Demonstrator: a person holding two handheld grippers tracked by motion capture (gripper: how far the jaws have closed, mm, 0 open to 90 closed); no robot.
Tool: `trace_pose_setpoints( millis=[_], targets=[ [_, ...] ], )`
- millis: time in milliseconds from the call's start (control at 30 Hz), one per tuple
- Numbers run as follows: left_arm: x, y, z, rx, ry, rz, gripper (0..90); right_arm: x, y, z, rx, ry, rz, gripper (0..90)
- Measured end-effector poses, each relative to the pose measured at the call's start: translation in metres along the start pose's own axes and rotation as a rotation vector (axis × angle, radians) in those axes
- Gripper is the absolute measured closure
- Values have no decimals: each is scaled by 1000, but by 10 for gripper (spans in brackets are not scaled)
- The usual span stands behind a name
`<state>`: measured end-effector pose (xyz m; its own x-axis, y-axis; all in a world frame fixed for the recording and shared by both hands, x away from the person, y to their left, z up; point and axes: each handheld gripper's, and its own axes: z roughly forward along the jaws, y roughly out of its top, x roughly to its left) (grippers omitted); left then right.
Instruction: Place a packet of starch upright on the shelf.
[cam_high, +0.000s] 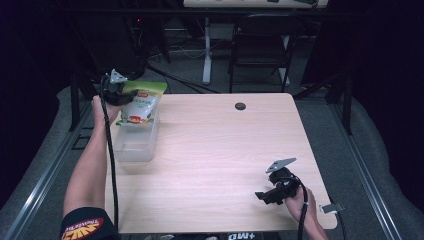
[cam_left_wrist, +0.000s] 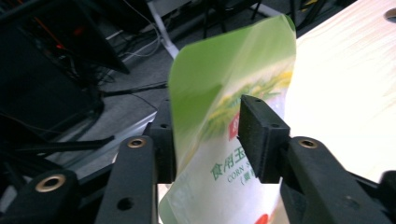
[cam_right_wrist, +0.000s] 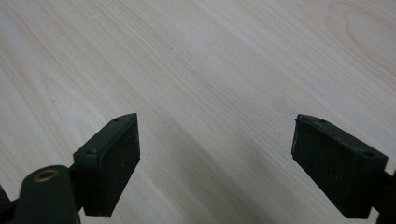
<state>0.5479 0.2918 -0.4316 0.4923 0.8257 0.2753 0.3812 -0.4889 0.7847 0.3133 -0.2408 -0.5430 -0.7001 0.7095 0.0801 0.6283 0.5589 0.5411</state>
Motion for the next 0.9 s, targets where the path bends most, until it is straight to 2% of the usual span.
trace_pose_setpoints(
  millis=[200,300,367,400,433,500,533,567,633,767,900],
  targets=[
    [-3,14,-2,-14,3,25,549,0,-1,-1,1,-2,1,148],
    [-8,25,2,7,-7,58,542,0,0,-1,6,-8,0,148],
    [-13,29,6,32,-4,85,581,0,0,0,-3,2,1,148],
    [-15,29,8,39,-2,90,657,1,0,0,-4,4,1,148],
    [-17,29,10,56,19,98,686,1,0,0,-4,5,0,147],
    [-17,28,10,59,35,88,759,0,-1,0,-3,6,0,148],
    [-17,27,10,51,40,83,804,1,-2,1,-23,9,13,148],
    [-16,27,9,52,35,87,835,0,-1,0,0,1,-2,148],
    [-17,25,7,44,38,109,891,0,-1,0,1,1,2,148],
    [-14,20,-1,-6,23,109,900,0,-1,0,0,6,2,148],
    [-12,14,-8,-30,9,118,900,0,0,0,4,2,1,148]
  ],
)
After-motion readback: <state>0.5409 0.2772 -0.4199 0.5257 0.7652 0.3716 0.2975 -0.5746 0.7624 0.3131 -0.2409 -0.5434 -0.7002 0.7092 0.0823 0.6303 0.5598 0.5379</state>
